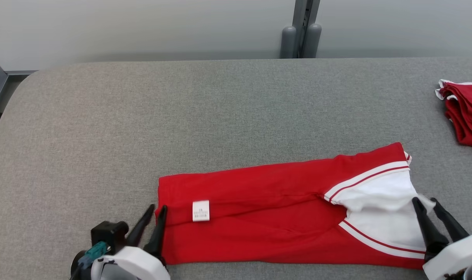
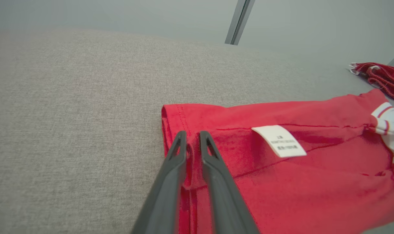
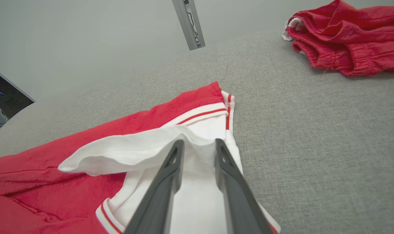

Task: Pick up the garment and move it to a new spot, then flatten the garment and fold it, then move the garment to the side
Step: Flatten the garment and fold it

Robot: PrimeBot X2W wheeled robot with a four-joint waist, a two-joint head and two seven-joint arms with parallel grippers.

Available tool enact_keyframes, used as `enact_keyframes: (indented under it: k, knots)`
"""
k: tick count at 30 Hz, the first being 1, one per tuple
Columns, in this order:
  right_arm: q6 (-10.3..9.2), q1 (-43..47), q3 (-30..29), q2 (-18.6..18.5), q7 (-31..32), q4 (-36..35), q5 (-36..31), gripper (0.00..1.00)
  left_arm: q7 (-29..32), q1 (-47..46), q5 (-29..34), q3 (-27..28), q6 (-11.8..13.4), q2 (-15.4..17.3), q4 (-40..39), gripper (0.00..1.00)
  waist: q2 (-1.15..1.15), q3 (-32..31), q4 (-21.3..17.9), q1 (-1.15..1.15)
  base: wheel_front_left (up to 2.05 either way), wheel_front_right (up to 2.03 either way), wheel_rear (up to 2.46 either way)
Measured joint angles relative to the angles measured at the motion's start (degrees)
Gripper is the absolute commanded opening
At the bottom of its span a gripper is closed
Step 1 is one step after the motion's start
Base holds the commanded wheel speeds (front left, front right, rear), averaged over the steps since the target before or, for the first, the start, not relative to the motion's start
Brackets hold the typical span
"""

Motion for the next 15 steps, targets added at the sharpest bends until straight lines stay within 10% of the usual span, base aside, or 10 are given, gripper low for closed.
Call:
enact_keyframes:
  k: [15]
  knots:
    - [-0.01,5.3,-8.0,3.5,-2.7,0.2,-4.8,1.0,-1.9,6.0,1.0,5.9,2.8,0.2,-6.6,1.0,0.0,-1.0,0.0,0.0,0.0,0.0,0.0]
